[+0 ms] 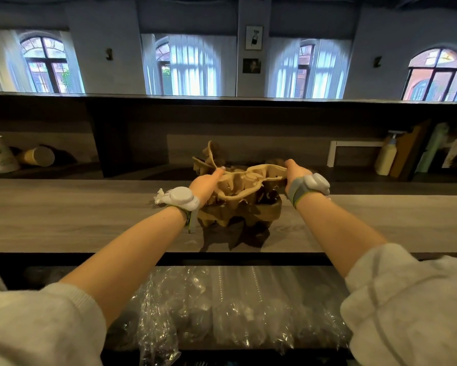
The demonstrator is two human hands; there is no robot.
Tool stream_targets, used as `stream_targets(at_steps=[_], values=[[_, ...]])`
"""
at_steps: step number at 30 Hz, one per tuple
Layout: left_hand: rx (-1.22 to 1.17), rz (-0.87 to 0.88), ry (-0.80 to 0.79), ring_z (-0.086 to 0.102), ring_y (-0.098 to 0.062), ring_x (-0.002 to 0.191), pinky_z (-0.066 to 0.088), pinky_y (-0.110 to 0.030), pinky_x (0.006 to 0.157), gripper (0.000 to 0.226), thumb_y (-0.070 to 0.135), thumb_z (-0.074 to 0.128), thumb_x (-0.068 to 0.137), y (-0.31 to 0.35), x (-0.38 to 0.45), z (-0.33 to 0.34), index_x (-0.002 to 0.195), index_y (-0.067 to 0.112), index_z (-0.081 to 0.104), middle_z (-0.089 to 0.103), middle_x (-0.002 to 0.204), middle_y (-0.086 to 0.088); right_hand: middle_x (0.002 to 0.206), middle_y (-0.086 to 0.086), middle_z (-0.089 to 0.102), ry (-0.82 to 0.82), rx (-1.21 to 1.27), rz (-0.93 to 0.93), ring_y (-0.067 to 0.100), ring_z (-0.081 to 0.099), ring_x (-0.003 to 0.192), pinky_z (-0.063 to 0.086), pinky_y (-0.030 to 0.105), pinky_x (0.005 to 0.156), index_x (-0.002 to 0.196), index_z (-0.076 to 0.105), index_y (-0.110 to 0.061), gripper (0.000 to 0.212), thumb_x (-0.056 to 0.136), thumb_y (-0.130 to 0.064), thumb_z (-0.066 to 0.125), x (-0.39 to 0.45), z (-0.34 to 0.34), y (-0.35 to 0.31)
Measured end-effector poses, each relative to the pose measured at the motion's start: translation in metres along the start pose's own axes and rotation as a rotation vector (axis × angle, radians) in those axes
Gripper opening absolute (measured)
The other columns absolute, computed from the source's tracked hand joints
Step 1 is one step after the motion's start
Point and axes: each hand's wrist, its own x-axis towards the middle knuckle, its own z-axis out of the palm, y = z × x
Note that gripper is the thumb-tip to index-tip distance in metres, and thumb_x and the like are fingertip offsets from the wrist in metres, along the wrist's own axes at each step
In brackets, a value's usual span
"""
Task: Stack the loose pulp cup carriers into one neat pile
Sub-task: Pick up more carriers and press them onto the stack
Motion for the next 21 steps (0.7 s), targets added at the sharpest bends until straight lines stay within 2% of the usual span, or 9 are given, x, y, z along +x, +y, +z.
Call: stream_targets(at_steps=[2, 4, 6, 8, 9, 12, 15, 19, 21], values=[[0.101, 0.074, -0.048, 0.054, -0.016, 0.102, 0.045, -0.027, 0.082, 0.044, 0.046, 0.054, 0.091, -0.004, 0.002, 0.0, 0.124, 0.017, 0.057, 0.061, 0.118, -0.002, 0.103, 0.01, 0.057, -0.015, -0.043, 0.01, 0.027, 0.056, 0.086, 0.049, 0.038, 0.075, 0.123, 0.041, -0.024, 0.046, 0.084, -0.013, 0.064, -0.006, 0.003, 0.002], [0.158, 0.116, -0.059, 0.059, -0.016, 0.1, 0.048, -0.022, 0.069, 0.041, 0.03, 0.063, 0.088, -0.005, 0.002, -0.003, 0.126, 0.017, 0.056, 0.062, 0.113, -0.003, 0.105, 0.008, 0.057, -0.025, 0.061, 0.078, 0.029, 0.057, 0.089, 0.049, 0.038, 0.077, 0.122, 0.045, -0.027, 0.037, 0.087, -0.021, 0.057, 0.001, 0.01, 0.008], [0.169, 0.107, -0.032, 0.06, -0.016, 0.096, 0.05, -0.024, 0.068, 0.041, 0.023, 0.066, 0.086, -0.003, 0.007, -0.009, 0.126, 0.016, 0.056, 0.062, 0.106, 0.0, 0.11, 0.009, 0.06, -0.075, 0.485, 0.191, 0.029, 0.061, 0.094, 0.053, 0.039, 0.079, 0.131, 0.049, -0.023, 0.044, 0.087, -0.024, 0.055, 0.008, 0.016, 0.012], [0.168, 0.09, 0.034, 0.06, -0.017, 0.094, 0.052, -0.029, 0.075, 0.041, 0.023, 0.067, 0.085, -0.003, 0.012, -0.017, 0.125, 0.015, 0.058, 0.063, 0.107, -0.001, 0.105, 0.012, 0.063, -0.117, 0.957, 0.28, 0.022, 0.063, 0.078, 0.055, 0.031, 0.066, 0.132, 0.052, -0.006, 0.048, 0.086, -0.021, 0.059, 0.003, 0.012, 0.005], [0.173, 0.085, 0.067, 0.06, -0.017, 0.094, 0.052, -0.03, 0.078, 0.039, 0.023, 0.067, 0.085, -0.003, 0.016, -0.02, 0.123, 0.015, 0.059, 0.064, 0.109, -0.003, 0.1, 0.013, 0.064, -0.131, 1.064, 0.281, 0.017, 0.059, 0.069, 0.053, 0.029, 0.059, 0.128, 0.055, -0.001, 0.045, 0.087, -0.019, 0.06, 0.0, 0.008, 0.002], [0.209, 0.054, 0.106, 0.061, -0.02, 0.096, 0.052, -0.034, 0.087, 0.031, 0.026, 0.064, 0.088, -0.003, 0.026, -0.026, 0.117, 0.015, 0.064, 0.066, 0.109, -0.006, 0.084, 0.009, 0.06, -0.202, 0.994, 0.241, 0.015, 0.052, 0.064, 0.051, 0.027, 0.061, 0.119, 0.062, -0.006, 0.028, 0.092, -0.015, 0.06, -0.008, 0.002, -0.003], [0.284, 0.015, 0.073, 0.06, -0.021, 0.096, 0.049, -0.032, 0.086, 0.03, 0.027, 0.059, 0.091, -0.002, 0.028, -0.025, 0.117, 0.013, 0.066, 0.065, 0.105, -0.006, 0.071, 0.006, 0.054, -0.262, 0.841, 0.174, 0.013, 0.047, 0.056, 0.045, 0.022, 0.052, 0.113, 0.065, -0.011, 0.022, 0.093, -0.017, 0.059, -0.009, 0.005, 0.002], [0.277, 0.052, 0.092, 0.057, -0.013, 0.078, 0.048, -0.027, 0.072, 0.023, 0.027, 0.058, 0.093, -0.003, 0.029, -0.019, 0.11, 0.014, 0.067, 0.061, 0.083, 0.002, 0.081, 0.003, 0.061, -0.238, 0.602, -0.003, 0.015, 0.051, 0.062, 0.045, 0.022, 0.052, 0.103, 0.068, -0.02, 0.018, 0.092, -0.026, 0.056, -0.008, 0.012, 0.012], [0.293, 0.065, 0.096, 0.056, -0.011, 0.074, 0.047, -0.025, 0.068, 0.022, 0.027, 0.058, 0.093, -0.003, 0.031, -0.019, 0.107, 0.014, 0.068, 0.061, 0.081, 0.002, 0.084, 0.003, 0.062, -0.225, 0.58, -0.038, 0.017, 0.053, 0.067, 0.047, 0.024, 0.055, 0.1, 0.068, -0.022, 0.016, 0.092, -0.027, 0.055, -0.007, 0.016, 0.013]])
